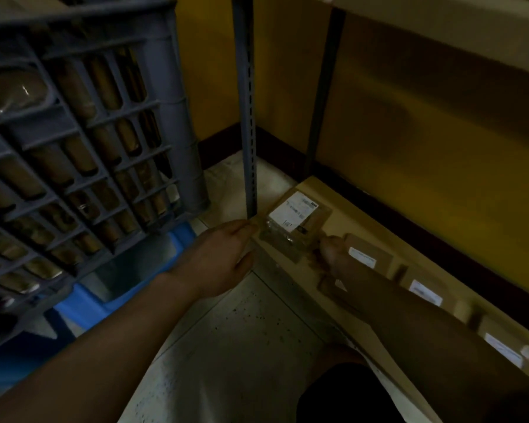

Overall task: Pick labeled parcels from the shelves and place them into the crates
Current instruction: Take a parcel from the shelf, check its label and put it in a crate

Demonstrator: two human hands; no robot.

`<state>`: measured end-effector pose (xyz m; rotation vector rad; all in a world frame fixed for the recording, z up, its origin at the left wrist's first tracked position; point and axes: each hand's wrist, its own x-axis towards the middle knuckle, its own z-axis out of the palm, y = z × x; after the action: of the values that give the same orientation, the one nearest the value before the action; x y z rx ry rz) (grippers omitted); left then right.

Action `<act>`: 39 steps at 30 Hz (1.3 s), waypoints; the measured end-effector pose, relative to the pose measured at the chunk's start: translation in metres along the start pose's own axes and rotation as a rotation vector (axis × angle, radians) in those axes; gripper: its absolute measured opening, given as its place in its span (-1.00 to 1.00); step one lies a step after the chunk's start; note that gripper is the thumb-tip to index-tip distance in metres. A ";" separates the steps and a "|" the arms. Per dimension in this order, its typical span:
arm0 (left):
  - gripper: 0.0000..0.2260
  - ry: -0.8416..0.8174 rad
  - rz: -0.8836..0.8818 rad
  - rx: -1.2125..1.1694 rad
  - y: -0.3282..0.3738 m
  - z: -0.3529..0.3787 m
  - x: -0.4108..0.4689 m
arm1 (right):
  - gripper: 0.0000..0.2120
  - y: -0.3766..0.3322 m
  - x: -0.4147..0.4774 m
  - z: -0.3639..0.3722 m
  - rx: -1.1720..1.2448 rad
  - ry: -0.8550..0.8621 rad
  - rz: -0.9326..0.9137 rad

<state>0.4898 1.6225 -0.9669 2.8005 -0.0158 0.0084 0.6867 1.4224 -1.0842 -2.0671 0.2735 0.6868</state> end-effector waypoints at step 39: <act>-0.52 0.563 -0.190 -0.052 0.090 -0.402 0.084 | -0.69 -0.420 -0.322 -0.234 -1.042 0.568 -1.162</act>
<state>0.5711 1.6715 -0.5571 2.6350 0.3765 0.7311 0.6932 1.4420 -0.5063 -2.7782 -1.1442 -0.6384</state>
